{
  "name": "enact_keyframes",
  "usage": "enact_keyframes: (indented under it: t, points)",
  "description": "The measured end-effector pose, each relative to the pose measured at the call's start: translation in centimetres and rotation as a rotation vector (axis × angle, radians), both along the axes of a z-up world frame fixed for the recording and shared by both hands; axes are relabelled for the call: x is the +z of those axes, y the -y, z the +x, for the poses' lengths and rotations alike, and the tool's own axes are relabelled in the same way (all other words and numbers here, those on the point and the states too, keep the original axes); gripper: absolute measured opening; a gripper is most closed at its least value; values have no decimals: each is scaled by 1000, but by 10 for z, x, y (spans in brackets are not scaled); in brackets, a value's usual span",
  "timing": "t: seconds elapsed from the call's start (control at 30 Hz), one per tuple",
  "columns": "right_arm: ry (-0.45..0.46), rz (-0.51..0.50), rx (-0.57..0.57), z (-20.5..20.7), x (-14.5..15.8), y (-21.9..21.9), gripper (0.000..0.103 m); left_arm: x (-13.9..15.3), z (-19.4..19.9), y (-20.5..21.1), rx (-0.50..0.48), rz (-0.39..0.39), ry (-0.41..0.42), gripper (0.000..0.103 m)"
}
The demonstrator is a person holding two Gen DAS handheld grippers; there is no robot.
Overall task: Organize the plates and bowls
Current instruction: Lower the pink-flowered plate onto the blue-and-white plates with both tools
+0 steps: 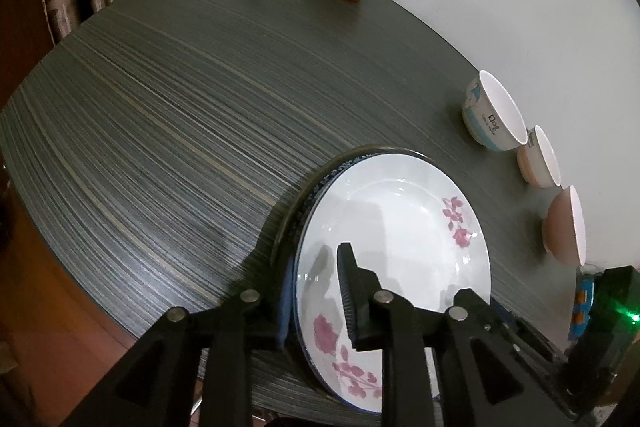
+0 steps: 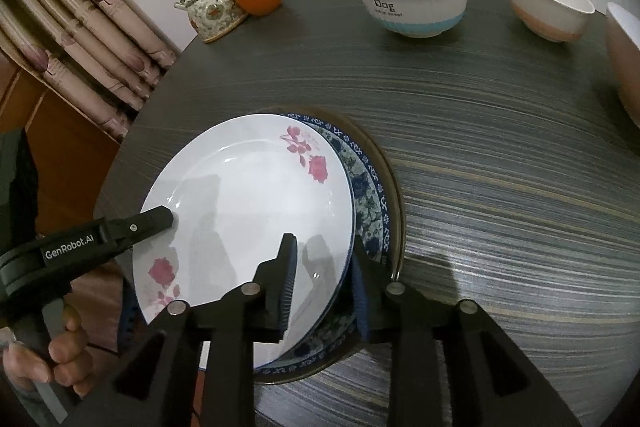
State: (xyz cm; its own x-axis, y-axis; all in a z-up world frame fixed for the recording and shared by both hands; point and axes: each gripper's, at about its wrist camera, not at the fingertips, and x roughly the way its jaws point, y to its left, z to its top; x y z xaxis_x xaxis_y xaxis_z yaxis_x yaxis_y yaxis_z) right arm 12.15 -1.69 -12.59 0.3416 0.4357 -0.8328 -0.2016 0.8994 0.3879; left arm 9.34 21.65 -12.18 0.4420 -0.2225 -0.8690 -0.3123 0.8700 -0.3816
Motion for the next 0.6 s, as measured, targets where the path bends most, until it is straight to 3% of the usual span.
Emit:
enact_keyframes:
  t: [0.3, 0.5, 0.6]
  points:
    - [12, -68, -13, 2, 7, -14, 42, -2, 3, -6, -11, -34, 4, 22]
    - [37, -70, -33, 1, 8, -17, 51, -1, 4, -3, -23, -23, 8, 24]
    - [55, -90, -29, -1, 12, -19, 55, 1, 7, 4, -43, 22, 11, 26]
